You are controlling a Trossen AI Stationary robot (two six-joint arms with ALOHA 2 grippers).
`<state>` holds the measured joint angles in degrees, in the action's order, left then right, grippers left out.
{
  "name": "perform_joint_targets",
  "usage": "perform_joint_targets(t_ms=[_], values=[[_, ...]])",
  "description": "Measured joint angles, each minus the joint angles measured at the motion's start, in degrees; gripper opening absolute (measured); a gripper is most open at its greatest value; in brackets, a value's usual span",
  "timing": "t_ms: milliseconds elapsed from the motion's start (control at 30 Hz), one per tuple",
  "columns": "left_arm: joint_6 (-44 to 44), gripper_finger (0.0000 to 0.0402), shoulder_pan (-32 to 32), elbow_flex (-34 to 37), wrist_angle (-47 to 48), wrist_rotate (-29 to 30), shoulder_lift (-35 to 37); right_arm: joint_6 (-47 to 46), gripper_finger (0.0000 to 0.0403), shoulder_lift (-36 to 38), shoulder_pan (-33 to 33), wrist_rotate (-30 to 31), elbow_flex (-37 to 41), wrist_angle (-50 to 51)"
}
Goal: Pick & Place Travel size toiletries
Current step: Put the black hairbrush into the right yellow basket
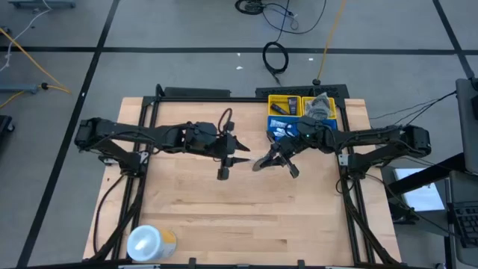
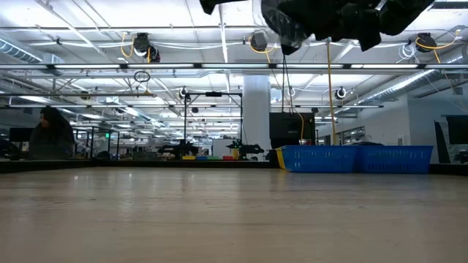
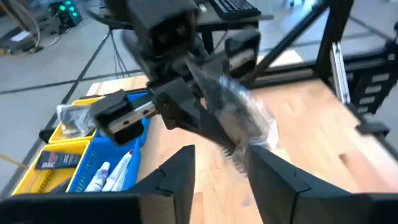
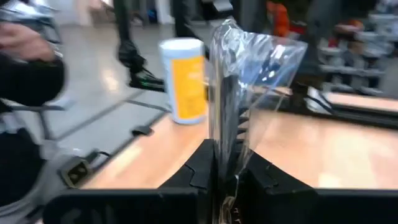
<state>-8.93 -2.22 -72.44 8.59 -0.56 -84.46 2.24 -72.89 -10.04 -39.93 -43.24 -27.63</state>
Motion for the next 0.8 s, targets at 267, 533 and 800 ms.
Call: perform_joint_targets(t_ms=[267,533,800], values=[[6.59,0.0170,0.01,-0.07,8.04,1.24,2.83,3.35,0.0023,8.68,-1.06,15.68,0.00,17.85],[9.51,0.0170,-0.22,-0.04,12.93,1.27,2.39,2.99,0.0023,17.62,-5.46,41.96,0.02,36.80],[9.44,0.0170,-0.42,-0.04,12.21,1.24,2.39,1.70,0.0023,18.22,-12.86,64.05,0.02,49.92]])
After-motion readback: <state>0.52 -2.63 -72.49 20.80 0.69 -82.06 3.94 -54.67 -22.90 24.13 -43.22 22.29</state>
